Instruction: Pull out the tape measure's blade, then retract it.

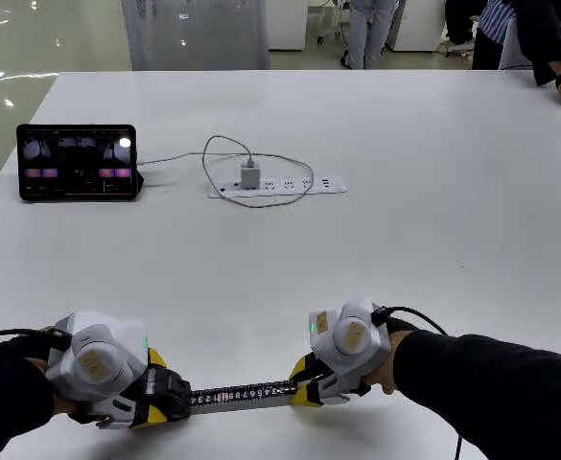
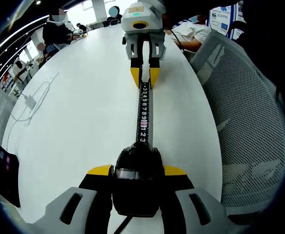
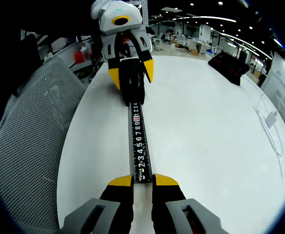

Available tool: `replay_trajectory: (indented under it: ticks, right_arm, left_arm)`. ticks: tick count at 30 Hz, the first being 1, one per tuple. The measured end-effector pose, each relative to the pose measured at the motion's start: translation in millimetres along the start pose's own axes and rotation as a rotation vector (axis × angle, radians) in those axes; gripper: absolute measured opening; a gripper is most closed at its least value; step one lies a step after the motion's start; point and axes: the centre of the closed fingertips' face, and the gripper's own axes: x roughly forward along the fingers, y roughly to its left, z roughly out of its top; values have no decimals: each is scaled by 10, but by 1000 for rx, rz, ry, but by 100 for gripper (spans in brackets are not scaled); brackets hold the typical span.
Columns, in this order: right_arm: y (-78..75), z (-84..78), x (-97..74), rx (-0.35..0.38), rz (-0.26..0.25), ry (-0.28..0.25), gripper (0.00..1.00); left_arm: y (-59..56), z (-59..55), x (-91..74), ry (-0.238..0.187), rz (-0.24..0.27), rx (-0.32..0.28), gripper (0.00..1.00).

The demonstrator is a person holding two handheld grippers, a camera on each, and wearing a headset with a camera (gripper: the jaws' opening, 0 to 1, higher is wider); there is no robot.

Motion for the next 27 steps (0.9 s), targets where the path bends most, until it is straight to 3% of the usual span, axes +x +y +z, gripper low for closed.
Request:
replay_trajectory:
  ticks: [27]
  right_arm:
    - [-22, -150, -111, 2, 0, 6, 9]
  left_arm:
    - [-4, 9, -4, -1, 3, -3, 32]
